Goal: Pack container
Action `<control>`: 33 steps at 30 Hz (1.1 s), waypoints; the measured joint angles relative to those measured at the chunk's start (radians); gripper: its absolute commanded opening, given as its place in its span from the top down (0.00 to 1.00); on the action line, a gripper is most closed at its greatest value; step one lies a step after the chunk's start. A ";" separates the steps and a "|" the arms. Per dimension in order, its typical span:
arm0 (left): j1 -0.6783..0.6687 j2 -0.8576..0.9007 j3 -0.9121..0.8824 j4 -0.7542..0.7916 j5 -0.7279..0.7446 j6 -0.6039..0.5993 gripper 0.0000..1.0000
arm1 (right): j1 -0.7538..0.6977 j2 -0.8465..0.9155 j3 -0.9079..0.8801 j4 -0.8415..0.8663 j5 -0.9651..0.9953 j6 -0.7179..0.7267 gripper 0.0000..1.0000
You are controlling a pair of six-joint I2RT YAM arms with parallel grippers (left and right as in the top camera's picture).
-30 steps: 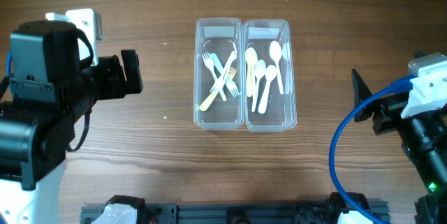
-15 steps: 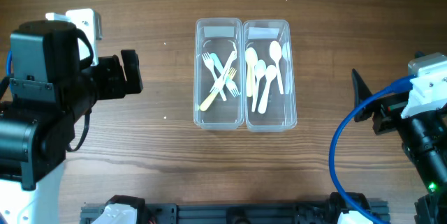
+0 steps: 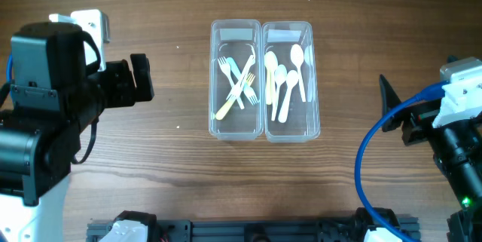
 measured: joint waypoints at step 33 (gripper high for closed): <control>0.150 -1.032 -1.460 1.029 0.171 -0.001 0.00 | 0.000 0.000 -0.001 0.000 0.000 0.000 0.00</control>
